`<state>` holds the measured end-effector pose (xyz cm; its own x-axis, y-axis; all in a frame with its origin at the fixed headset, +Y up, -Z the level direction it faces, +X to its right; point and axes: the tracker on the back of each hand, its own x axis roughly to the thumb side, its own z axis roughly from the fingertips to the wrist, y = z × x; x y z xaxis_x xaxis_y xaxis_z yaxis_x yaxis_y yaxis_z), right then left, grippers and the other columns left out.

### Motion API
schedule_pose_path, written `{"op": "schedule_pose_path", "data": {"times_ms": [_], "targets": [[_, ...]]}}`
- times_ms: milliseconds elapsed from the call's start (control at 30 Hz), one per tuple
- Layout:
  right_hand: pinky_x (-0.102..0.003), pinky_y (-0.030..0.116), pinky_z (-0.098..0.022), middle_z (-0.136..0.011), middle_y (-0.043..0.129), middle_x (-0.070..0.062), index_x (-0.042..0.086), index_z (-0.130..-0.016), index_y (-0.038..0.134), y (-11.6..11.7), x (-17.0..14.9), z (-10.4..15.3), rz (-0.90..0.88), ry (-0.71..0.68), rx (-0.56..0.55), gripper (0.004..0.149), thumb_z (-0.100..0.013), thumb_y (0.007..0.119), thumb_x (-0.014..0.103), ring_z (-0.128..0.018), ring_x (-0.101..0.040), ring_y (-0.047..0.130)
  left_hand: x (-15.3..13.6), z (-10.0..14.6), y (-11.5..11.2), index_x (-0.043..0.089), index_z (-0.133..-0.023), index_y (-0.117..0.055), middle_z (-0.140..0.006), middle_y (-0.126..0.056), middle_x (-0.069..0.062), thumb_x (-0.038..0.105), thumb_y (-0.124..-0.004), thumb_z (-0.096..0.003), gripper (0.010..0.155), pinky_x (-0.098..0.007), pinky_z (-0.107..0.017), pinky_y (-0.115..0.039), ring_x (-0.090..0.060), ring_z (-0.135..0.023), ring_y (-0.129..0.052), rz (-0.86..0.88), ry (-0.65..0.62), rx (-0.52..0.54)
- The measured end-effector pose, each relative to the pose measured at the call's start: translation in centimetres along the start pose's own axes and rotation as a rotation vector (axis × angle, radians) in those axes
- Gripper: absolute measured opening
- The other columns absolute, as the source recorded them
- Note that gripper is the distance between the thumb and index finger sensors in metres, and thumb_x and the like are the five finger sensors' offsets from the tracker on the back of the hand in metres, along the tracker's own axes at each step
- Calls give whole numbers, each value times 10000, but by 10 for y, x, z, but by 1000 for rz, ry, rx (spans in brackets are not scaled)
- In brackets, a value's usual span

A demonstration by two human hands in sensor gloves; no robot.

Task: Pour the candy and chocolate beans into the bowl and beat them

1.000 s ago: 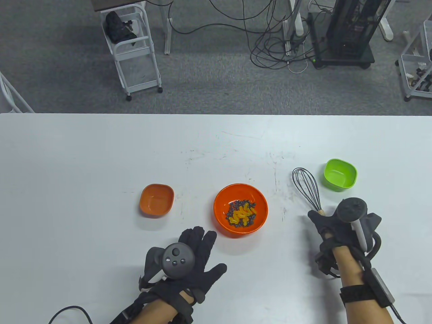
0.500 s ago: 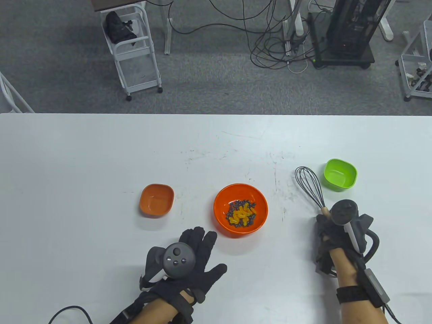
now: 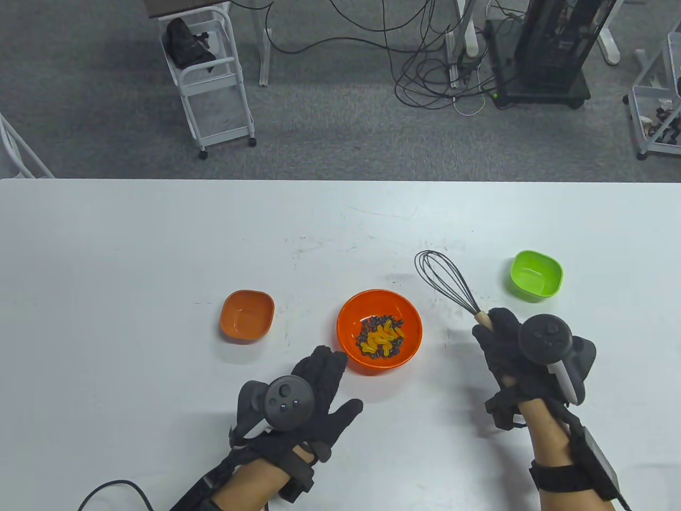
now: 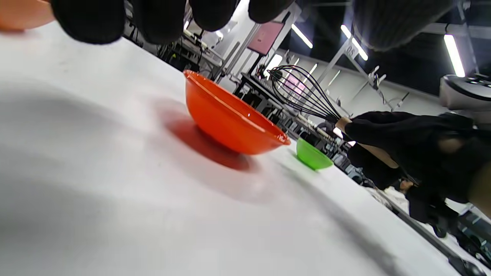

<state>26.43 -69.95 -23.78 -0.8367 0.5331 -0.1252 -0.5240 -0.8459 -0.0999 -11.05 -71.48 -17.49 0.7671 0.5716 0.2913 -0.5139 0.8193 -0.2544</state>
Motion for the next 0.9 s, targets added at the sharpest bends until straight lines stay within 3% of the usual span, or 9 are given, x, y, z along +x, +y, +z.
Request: {"op": "schedule_pose_path", "data": {"times_ms": [100,200,300,400,600,767,900], "targets": [[-449,896,-193,-572,1006,-36,259,-895,815,-4,11,6,-7,-74,-7,532,-441,847,534,-203,-236,1005,5,-16,2,276,-1151,-397,-1207,-460,-168,725,-668,-499,837,-681,-570,-735,-521,-1000,-678,-10,13,57],[-425,898,-143,-525,1025,-30,245,-861,862,-6,20,11,25,-134,-20,528,-432,852,553,-144,-210,995,9,-35,5,262,-1146,-392,-1185,-493,-185,723,-671,-499,842,-562,-464,-870,-478,-878,-842,12,87,66],[-412,894,-106,-491,1036,-28,234,-833,891,-5,25,15,26,-160,0,523,-430,859,565,-102,-195,983,8,-55,4,204,-1133,-401,-1131,-545,-238,700,-702,-494,863,-435,-314,-958,-454,-667,-969,62,235,101],[-408,893,-97,-481,1040,-29,227,-825,897,-1,29,17,48,-169,43,523,-429,870,567,-91,-189,980,-4,-72,-6,161,-1121,-415,-1091,-570,-268,687,-718,-493,873,-364,-223,-987,-416,-552,-1015,75,357,91],[-410,891,-94,-480,1039,-33,219,-819,905,1,34,19,80,-184,87,523,-427,881,564,-87,-191,978,-29,-88,-19,114,-1080,-488,-983,-685,-266,680,-711,-504,837,-315,-151,-946,-374,-448,-1015,162,493,50],[-412,891,-93,-475,1042,-35,212,-814,911,4,38,20,128,-176,131,519,-430,888,561,-84,-194,977,-52,-99,-23,92,-969,-660,-725,-930,-238,620,-743,-512,703,-300,-64,-970,-327,-292,-1062,302,585,15],[-411,891,-92,-473,1042,-40,201,-814,912,8,36,18,116,-151,168,519,-440,879,560,-81,-193,976,-66,-105,-29,125,-872,-777,-590,-989,-145,598,-752,-520,590,-332,-34,-920,-281,-215,-1049,366,632,-14]]}}
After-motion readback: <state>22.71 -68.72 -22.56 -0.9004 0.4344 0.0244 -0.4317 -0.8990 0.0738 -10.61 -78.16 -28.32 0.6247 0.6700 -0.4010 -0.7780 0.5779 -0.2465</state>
